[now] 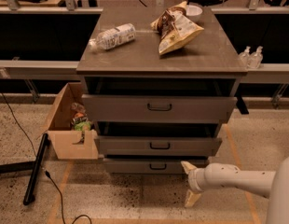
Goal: Open bottom drawer
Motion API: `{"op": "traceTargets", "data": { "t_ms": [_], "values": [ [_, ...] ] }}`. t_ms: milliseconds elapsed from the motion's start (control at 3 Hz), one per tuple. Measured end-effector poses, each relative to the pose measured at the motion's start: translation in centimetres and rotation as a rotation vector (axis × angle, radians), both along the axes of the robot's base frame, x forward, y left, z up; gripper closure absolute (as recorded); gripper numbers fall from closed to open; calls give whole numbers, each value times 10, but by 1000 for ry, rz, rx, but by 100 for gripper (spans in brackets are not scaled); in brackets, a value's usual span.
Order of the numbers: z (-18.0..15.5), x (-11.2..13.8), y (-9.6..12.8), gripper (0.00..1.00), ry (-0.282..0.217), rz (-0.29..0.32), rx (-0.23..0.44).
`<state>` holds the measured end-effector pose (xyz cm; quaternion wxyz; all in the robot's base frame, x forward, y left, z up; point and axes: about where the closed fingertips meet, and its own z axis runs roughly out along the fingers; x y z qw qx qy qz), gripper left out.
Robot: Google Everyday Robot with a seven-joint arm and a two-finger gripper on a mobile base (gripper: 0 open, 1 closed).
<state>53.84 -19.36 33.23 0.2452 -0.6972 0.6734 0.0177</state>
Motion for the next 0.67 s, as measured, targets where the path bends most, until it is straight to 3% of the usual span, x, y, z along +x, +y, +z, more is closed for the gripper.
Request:
{"op": "traceTargets", "data": {
  "t_ms": [333, 667],
  "values": [
    [-60, 0, -12, 0, 50, -55, -18],
    [-96, 8, -22, 0, 63, -82, -49]
  ]
}}
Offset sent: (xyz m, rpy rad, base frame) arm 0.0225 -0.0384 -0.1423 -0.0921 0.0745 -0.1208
